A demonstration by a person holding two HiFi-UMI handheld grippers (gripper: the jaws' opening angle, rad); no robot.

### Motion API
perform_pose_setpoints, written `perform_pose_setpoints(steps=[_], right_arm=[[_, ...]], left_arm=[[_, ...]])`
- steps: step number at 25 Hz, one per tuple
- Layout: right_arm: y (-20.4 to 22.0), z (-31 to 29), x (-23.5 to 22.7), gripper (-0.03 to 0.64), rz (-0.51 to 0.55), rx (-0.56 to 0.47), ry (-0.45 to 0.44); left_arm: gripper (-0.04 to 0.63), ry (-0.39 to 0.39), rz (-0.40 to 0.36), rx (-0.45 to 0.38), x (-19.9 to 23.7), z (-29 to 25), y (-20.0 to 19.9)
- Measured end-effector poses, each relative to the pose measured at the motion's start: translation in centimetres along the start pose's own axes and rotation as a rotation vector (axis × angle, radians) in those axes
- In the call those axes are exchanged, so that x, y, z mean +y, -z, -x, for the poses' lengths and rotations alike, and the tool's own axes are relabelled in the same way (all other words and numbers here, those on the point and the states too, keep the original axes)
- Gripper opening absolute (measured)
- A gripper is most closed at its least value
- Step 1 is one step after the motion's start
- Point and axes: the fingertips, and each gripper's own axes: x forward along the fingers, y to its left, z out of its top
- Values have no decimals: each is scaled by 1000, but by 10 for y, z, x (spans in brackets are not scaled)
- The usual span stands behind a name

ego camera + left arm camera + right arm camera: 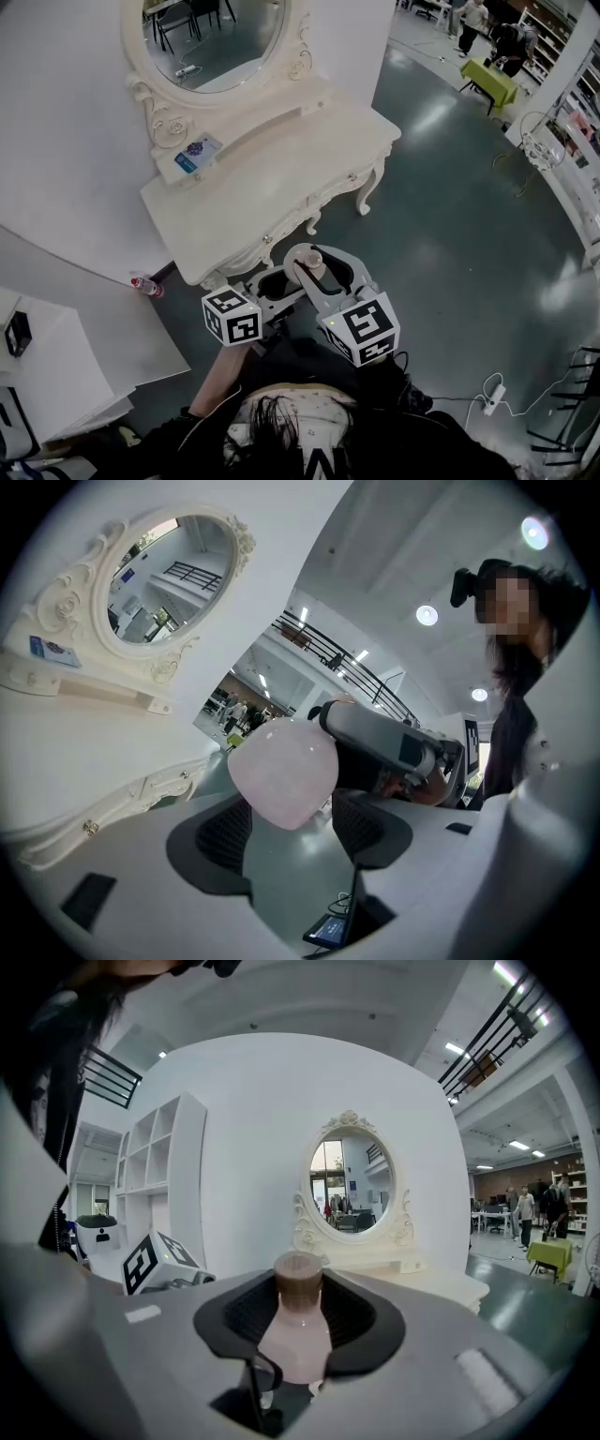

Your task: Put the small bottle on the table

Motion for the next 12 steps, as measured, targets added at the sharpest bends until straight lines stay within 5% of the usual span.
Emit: perform_pose_setpoints(steps=[12], right_arm=[[0,7,-15,150,-19,-3,34]], left_arm=[[250,29,14,25,-3,-15,0]])
